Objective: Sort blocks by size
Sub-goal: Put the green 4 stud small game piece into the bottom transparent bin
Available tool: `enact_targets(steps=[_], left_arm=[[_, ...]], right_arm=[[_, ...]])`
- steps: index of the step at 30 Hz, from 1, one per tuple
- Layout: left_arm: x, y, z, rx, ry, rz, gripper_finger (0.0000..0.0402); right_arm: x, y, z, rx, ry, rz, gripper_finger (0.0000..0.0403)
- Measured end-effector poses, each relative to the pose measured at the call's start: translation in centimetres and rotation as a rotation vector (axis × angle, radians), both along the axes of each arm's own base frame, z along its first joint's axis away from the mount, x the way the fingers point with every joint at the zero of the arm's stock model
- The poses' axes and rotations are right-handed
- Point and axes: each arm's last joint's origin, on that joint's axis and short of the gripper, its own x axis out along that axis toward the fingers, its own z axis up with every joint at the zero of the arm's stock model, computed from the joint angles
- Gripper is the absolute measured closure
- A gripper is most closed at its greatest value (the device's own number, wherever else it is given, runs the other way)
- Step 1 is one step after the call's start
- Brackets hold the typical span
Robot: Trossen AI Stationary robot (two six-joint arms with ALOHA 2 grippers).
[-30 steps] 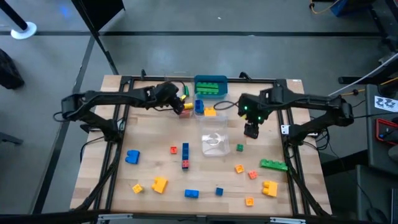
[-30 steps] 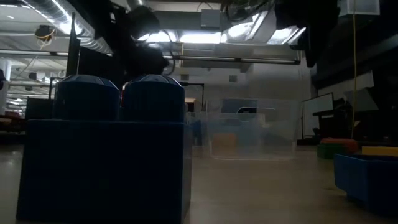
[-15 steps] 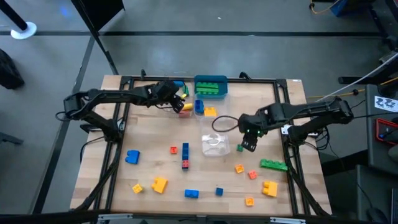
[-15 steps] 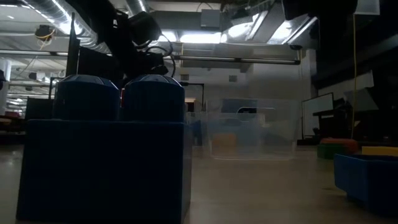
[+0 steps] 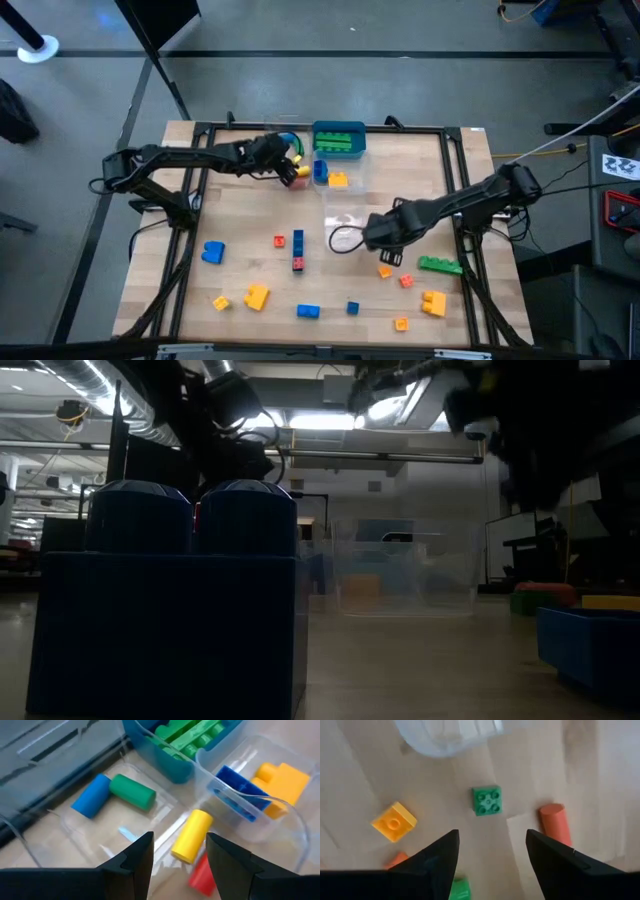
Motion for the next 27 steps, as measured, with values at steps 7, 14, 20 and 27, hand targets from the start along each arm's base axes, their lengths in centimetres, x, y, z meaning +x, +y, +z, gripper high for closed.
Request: enact_targets(steps=[7, 14, 20, 27], left_arm=[[0.6, -1.5, 0.0, -0.029, -0.028, -0.015, 0.0236], [0.9, -2.5, 0.0, -0.052, -0.050, -0.022, 0.0236], [1.0, -2.9, 0.0, -0.054, -0.052, -0.035, 0.0236], [1.1, -3.0, 0.0, -0.061, -0.059, -0.028, 0.0236]], right_arm=[[-0.8, -0.3, -3.6, 0.003, 0.077, 0.051, 0.0171], [-0.9, -0.3, -6.3, 0.020, 0.011, 0.109, 0.0171], [-1.5, -0.7, -7.6, -0.038, 0.002, 0.124, 0.0171], [-1.2, -0.6, -7.7, -0.047, -0.038, 0.127, 0.0171]])
